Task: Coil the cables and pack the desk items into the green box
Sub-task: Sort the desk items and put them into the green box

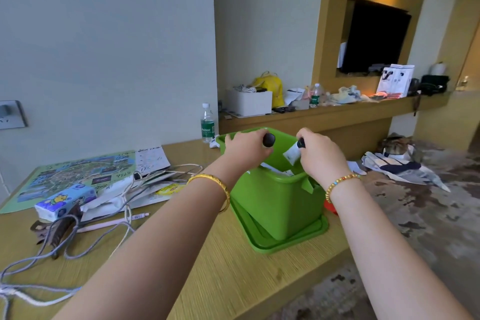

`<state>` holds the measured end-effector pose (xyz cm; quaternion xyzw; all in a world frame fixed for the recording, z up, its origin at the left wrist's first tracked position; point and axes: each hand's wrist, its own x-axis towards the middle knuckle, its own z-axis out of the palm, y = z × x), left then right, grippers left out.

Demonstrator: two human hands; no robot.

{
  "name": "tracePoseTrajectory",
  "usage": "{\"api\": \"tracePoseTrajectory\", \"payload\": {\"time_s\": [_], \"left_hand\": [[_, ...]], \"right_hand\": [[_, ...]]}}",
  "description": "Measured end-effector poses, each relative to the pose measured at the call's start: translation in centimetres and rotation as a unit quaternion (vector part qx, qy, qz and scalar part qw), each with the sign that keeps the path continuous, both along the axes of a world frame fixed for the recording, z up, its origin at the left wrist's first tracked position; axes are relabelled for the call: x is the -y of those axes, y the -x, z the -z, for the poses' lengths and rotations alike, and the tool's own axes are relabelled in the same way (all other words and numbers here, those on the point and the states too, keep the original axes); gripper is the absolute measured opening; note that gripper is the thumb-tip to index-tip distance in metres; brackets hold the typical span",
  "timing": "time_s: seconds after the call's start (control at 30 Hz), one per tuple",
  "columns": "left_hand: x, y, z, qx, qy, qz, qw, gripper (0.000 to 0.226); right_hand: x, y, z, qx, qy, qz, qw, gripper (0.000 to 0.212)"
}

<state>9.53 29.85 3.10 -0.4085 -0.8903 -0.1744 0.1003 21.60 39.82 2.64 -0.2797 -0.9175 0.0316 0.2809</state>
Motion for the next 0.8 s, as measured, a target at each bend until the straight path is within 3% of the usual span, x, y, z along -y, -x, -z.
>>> {"api": "tracePoseTrajectory", "payload": {"time_s": [0.07,0.13,0.2,0.27,0.37,0.47,0.67,0.8], "left_hand": [[-0.3,-0.5,-0.1,0.039,0.136,0.006,0.99,0.058],[0.0,-0.7,-0.1,0.057,0.203,0.026,0.977,0.054],[1.2,-0.6,0.1,0.053,0.157,0.033,0.986,0.057],[3.0,-0.1,0.4,0.032,0.056,0.02,0.998,0.056],[6.5,1.7,1.7,-0.03,-0.046,-0.028,0.998,0.042],[11.1,3.7,4.1,-0.021,-0.113,-0.051,0.992,0.035],[21.3,6.8,9.2,0.026,-0.096,-0.148,0.984,0.037],[26.8,8.4,11.3,-0.007,-0.12,-0.225,0.967,0.035]], "right_hand": [[0.0,0.2,-0.1,0.052,0.03,0.009,0.998,0.02],[0.3,0.4,-0.4,0.088,0.037,0.017,0.995,0.021],[0.9,0.6,-0.8,0.078,0.021,0.018,0.997,0.03],[1.8,1.1,-1.0,0.031,-0.014,0.004,0.999,0.038],[4.6,2.9,-0.8,-0.054,-0.051,-0.057,0.996,0.042],[8.9,5.9,0.6,-0.11,-0.059,-0.137,0.983,0.041],[17.7,12.4,7.3,-0.059,-0.024,-0.278,0.958,0.034],[22.2,15.4,11.6,-0.009,0.05,-0.349,0.936,0.041]]}}
